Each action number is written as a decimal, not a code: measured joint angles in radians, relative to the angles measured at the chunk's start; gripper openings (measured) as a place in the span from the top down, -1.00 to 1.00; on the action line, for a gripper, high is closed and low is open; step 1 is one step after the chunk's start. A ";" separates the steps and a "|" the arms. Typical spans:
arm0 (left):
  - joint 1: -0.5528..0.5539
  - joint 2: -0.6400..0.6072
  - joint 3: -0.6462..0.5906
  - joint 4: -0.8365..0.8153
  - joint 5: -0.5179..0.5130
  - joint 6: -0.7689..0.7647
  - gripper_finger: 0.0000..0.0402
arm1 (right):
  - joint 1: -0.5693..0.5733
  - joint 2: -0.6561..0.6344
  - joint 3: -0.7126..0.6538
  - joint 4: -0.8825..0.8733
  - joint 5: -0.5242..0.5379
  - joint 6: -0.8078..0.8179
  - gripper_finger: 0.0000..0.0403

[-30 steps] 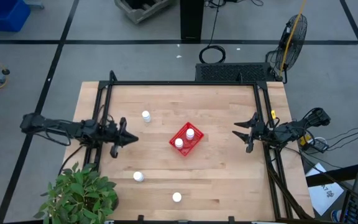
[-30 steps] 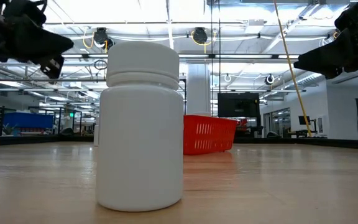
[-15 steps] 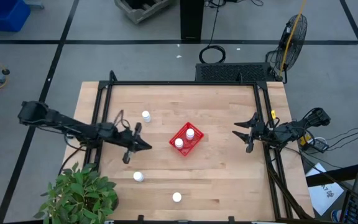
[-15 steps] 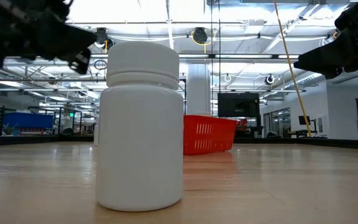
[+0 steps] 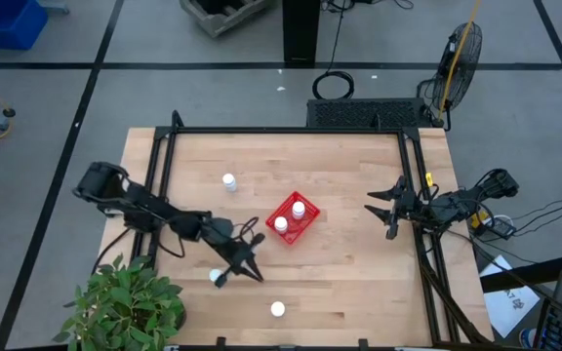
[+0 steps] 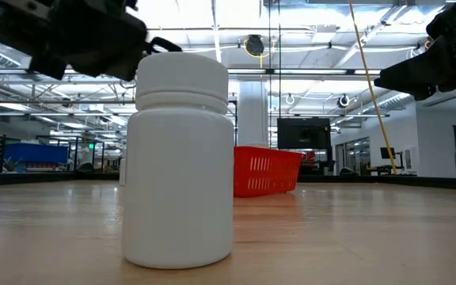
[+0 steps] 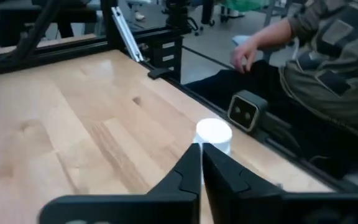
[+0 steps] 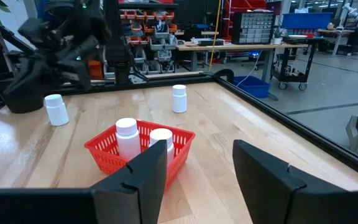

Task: Pick and place pill bottles into a basket
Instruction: Put the white medicine bottle into the red bin

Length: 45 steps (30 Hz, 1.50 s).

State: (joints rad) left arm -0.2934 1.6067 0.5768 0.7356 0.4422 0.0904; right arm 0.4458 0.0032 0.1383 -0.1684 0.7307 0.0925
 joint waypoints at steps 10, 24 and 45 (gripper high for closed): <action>-0.115 0.157 0.161 -0.035 -0.138 -0.070 0.10 | 0.000 0.000 0.000 0.000 0.000 0.000 0.12; -0.212 0.159 0.202 -0.100 -0.336 -0.086 -0.68 | 0.000 0.000 0.000 0.006 0.000 0.000 0.13; -0.190 0.312 0.331 -0.193 -0.276 -0.115 -0.69 | 0.000 0.012 -0.001 0.025 0.000 0.000 0.13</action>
State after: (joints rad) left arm -0.4838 1.9186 0.9077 0.5423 0.1665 -0.0242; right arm 0.4458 0.0149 0.1371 -0.1438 0.7307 0.0927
